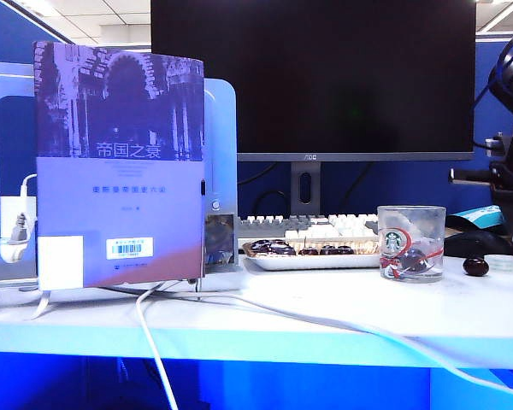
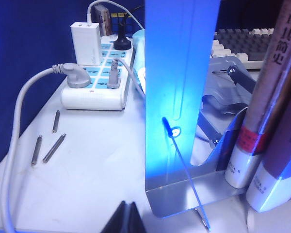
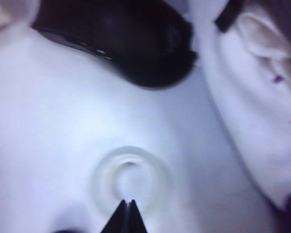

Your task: Pick up the cherry on the right side of the glass and put it inside the glass.

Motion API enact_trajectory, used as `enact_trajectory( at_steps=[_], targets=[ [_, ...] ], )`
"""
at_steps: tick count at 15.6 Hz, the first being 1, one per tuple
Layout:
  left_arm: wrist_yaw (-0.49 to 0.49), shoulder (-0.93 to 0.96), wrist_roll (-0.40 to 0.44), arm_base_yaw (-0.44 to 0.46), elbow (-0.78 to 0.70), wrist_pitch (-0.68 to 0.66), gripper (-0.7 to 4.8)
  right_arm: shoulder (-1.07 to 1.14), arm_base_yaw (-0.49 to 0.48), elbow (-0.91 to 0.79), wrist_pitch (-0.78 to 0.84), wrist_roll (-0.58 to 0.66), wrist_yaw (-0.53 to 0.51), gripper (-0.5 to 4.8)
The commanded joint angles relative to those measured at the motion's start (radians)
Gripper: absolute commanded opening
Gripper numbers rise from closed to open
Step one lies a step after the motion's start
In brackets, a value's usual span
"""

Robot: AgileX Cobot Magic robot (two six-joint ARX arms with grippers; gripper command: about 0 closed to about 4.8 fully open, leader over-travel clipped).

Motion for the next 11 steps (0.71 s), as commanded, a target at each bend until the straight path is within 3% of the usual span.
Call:
enact_trajectory(
  at_steps=[1, 11],
  targets=[
    [0.004, -0.003, 0.004, 0.001, -0.001, -0.012, -0.05, 0.015, 0.0, 0.001, -0.041, -0.06, 0.066, -0.05],
    [0.004, -0.003, 0.004, 0.001, -0.001, -0.012, -0.05, 0.043, 0.035, 0.001, -0.042, -0.117, 0.06, -0.05]
  ],
)
